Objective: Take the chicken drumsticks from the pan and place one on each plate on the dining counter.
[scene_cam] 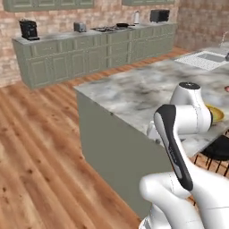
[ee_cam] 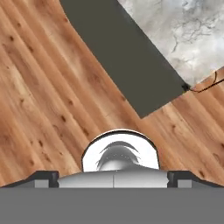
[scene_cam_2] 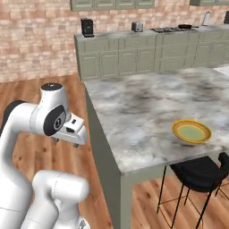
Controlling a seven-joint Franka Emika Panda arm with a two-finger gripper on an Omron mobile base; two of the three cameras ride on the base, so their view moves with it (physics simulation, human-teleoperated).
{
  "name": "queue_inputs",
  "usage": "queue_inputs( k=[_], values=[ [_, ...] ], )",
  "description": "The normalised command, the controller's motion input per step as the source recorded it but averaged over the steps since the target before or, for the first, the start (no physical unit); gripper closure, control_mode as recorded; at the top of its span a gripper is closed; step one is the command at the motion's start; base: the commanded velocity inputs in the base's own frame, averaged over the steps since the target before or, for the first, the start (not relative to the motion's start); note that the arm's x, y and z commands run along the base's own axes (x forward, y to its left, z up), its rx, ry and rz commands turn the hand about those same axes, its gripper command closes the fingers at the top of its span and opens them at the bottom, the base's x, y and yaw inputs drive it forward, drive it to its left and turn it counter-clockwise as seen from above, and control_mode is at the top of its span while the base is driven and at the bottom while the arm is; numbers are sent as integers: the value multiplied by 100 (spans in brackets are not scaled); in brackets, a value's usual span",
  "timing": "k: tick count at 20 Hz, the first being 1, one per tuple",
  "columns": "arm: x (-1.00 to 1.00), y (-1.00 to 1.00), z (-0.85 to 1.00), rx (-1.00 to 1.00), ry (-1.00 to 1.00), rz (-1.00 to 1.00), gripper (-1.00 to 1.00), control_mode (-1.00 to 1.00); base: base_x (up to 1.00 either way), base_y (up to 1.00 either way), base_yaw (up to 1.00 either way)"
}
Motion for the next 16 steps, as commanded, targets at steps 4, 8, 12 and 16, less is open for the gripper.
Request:
queue_inputs(
  k=[4,8,12,16],
  values=[
    [0,0,0,0,0,0,-100,100,86,100,-41],
    [0,0,0,0,0,0,-100,100,81,100,-36],
    [0,0,0,0,0,0,-100,100,76,100,-32],
    [0,0,0,0,0,0,-100,100,58,100,-28]
  ],
)
